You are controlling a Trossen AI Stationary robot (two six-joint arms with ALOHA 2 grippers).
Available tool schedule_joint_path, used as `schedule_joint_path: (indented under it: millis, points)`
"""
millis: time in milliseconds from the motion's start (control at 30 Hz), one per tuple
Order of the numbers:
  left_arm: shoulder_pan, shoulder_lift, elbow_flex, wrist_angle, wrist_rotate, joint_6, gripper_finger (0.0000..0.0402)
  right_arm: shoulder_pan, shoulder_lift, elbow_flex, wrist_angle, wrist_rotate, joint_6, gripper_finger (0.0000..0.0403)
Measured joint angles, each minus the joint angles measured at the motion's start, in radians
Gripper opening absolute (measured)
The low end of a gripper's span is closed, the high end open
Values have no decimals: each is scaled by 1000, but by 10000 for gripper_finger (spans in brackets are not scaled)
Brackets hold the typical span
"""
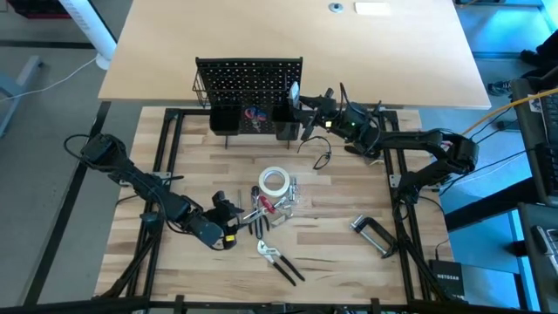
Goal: Hang tools onto peg board
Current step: Put the gray spirit level into the right black bin on the peg board
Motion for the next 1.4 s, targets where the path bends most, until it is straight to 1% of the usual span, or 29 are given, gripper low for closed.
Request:
schedule_joint_path:
  millis: [133, 367, 567, 767, 1033, 1167, 1400]
  points:
    - [0, 0, 0, 0, -4, -4, 210, 1, 0, -15, 0, -15, 0, 186]
    - [0, 0, 0, 0, -4, -7, 210, 1, 0, -58, -4, -3, 0, 190]
    - [0, 0, 0, 0, -5, -1, 210, 1, 0, -58, -8, -2, 0, 191]
    - [0, 0, 0, 0, -14, 0, 210, 1, -3, -57, -69, -14, -1, 193]
    - [0, 0, 0, 0, -18, 0, 210, 1, -3, -57, -80, -16, 1, 195]
    - [0, 0, 0, -1, -18, 0, 210, 1, -3, -57, -86, -16, 4, 207]
    - [0, 0, 0, -1, -18, 0, 210, 1, -3, -57, -88, -15, 4, 251]
